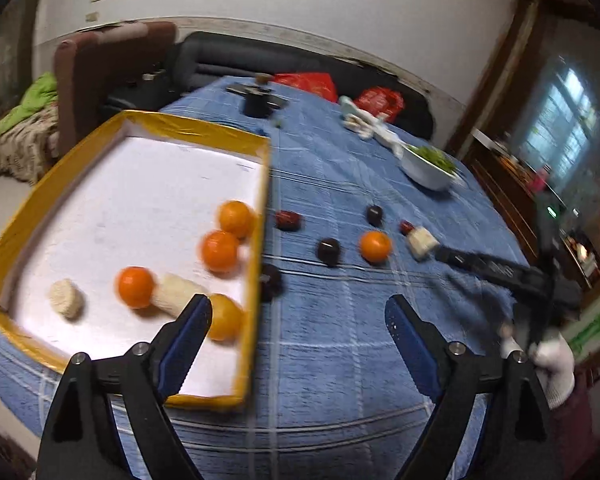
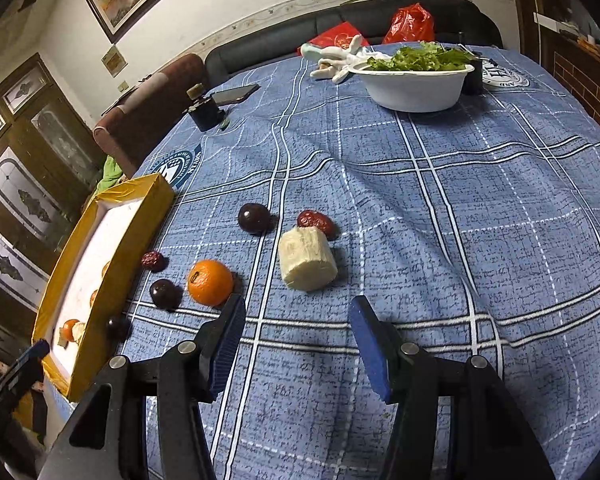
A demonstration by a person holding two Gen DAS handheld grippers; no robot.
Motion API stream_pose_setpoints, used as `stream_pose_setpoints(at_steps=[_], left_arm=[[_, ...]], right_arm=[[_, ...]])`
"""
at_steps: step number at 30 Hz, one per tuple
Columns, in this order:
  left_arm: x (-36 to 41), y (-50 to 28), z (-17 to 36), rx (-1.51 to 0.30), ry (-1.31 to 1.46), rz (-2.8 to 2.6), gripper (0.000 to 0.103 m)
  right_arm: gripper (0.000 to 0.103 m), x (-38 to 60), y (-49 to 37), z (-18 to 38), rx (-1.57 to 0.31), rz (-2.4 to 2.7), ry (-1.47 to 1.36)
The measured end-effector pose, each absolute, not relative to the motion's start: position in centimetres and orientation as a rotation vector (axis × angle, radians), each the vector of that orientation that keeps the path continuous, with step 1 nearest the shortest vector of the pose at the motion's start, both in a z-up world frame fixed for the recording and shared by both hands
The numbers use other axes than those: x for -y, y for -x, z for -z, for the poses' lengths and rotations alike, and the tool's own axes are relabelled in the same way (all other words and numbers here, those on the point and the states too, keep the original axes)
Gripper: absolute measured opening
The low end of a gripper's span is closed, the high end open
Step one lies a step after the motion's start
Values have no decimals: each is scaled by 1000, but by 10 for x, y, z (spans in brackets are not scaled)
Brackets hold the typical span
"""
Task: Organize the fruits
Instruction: 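Grasp the white yam chunk with the right tool while the left tool grasps an orange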
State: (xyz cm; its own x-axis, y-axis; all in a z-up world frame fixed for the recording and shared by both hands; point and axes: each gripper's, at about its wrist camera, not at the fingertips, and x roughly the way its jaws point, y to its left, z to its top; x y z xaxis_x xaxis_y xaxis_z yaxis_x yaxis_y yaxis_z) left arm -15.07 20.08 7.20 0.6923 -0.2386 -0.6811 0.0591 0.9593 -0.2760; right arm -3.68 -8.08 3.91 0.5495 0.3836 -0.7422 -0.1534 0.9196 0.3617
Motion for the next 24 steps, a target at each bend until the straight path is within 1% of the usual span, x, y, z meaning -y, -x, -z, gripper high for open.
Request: stream_pose_setpoints(at_steps=[4, 12, 13, 14, 15, 24], left_arm=[[-181, 148, -70, -807, 189, 187, 88], [-171, 133, -60, -860, 164, 166, 88], [-170, 130, -60, -862, 154, 163, 88], [-167, 125, -59, -863, 144, 160, 88], [-162, 119, -58, -865, 135, 160, 88], [-128, 64, -43, -904, 99, 177, 88]], right_arm=[[59, 75, 24, -39, -929, -303, -234], [59, 50, 0, -25, -927, -289, -139], [56, 49, -1, -23, -925, -286, -128], [49, 49, -2, -20, -927, -282, -126], [39, 52, -3, -17, -934, -277, -128], [39, 67, 1, -25, -909, -302, -164]])
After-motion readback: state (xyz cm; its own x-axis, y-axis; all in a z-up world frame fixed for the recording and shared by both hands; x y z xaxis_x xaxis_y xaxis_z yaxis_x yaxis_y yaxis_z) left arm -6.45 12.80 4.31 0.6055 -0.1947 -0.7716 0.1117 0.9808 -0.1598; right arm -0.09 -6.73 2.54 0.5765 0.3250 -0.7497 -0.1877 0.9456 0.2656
